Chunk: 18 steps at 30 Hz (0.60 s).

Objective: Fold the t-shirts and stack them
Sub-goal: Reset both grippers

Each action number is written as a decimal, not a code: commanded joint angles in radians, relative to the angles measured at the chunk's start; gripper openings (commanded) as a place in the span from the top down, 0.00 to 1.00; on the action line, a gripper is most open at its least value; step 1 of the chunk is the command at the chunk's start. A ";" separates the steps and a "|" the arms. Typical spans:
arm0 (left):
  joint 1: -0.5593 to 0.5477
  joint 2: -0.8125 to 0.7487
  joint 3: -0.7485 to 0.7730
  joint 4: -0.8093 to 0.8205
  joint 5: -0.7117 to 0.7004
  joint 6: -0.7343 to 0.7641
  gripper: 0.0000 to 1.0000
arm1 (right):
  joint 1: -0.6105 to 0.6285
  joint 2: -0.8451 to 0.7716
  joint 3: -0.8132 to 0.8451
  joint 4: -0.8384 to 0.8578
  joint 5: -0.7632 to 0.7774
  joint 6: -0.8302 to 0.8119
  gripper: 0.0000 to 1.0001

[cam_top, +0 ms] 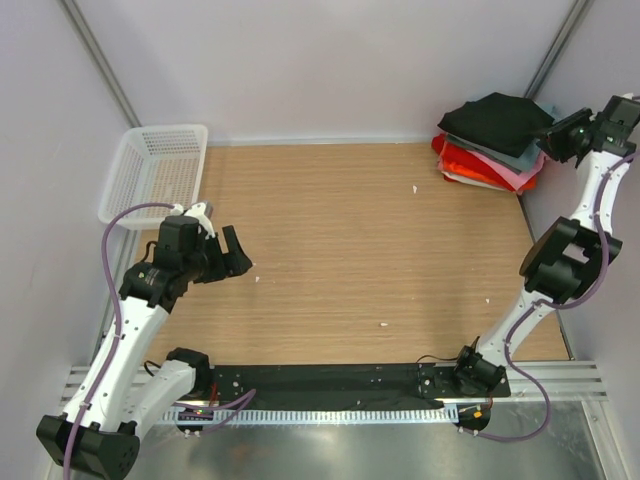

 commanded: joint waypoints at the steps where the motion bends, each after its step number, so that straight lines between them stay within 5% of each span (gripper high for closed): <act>1: -0.003 -0.010 -0.002 0.037 0.004 0.014 0.20 | -0.091 -0.085 -0.010 0.233 -0.062 0.182 0.68; 4: -0.003 -0.008 -0.002 0.037 0.002 0.014 0.20 | -0.053 0.011 0.061 0.362 -0.206 0.274 0.82; 10: -0.003 0.000 -0.003 0.035 -0.006 0.012 0.20 | 0.010 0.194 0.216 0.440 -0.208 0.333 0.87; 18: -0.003 0.024 -0.002 0.029 -0.021 0.009 0.20 | 0.020 0.432 0.172 0.953 -0.275 0.589 0.96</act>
